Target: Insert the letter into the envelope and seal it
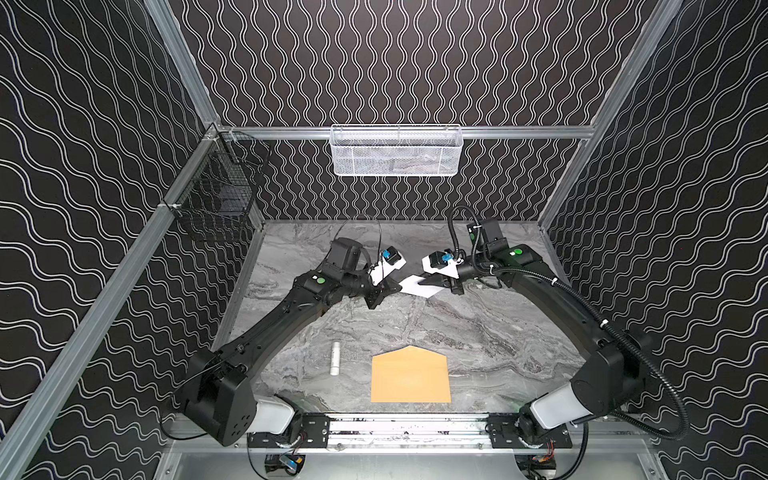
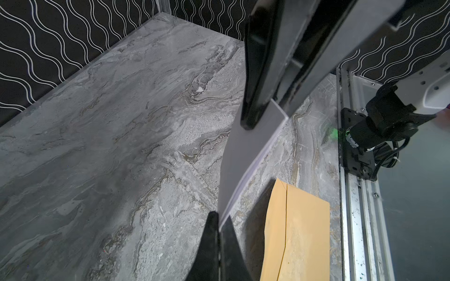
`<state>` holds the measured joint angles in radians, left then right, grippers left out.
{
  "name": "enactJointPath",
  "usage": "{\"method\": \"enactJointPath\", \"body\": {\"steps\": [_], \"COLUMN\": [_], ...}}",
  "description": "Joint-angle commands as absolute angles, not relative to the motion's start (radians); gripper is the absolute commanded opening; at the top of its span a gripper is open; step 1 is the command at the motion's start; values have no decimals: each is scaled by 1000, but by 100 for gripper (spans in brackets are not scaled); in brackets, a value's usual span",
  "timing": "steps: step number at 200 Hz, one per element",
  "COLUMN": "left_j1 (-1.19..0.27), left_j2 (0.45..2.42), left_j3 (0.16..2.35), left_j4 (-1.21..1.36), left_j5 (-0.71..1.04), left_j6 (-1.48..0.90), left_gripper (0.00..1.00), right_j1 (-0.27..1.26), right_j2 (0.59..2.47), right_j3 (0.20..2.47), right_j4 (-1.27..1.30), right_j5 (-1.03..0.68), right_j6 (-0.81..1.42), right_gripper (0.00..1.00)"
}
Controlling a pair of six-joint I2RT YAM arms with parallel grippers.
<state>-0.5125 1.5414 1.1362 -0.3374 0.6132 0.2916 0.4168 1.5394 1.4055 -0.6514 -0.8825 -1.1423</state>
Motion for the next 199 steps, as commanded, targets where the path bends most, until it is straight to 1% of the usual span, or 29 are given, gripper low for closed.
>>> {"method": "enactJointPath", "body": {"steps": [1,26,60,70,86,94,104,121,149,170,199], "left_j1": [-508,-508,-508,-508,-508,-509,-508,-508,-512,-530,-559], "left_j2": [1546,1552,1551,1541,1516,1503,1491,1489,1524,1547,1575], "left_j3": [1143,1146,1172,1176,1168,1163,1166,1190,1253,1284,1308], "left_j4": [-288,-286,-330,-339,-341,-337,-337,-347,-369,-373,-390], "left_j5": [622,635,639,630,611,586,566,578,635,673,683], "left_j6": [273,265,284,287,292,283,284,310,316,321,339], "left_gripper": [0,0,0,11,25,28,30,36,37,36,36], "right_j1": [402,397,394,393,393,393,393,393,394,397,403], "right_j2": [1528,1525,1533,1540,1553,1558,1564,1576,1597,1608,1615], "right_j3": [1398,1396,1408,1418,1436,1444,1451,1458,1489,1504,1515], "right_j4": [-691,-698,-718,-733,-760,-771,-778,-784,-806,-813,-816], "right_j5": [-897,-902,-904,-907,-908,-910,-916,-932,-955,-959,-960], "right_j6": [-1161,-1171,-1180,-1189,-1201,-1206,-1208,-1210,-1216,-1214,-1210], "right_gripper": [7,0,0,0,0,0,0,0,0,0,0]}}
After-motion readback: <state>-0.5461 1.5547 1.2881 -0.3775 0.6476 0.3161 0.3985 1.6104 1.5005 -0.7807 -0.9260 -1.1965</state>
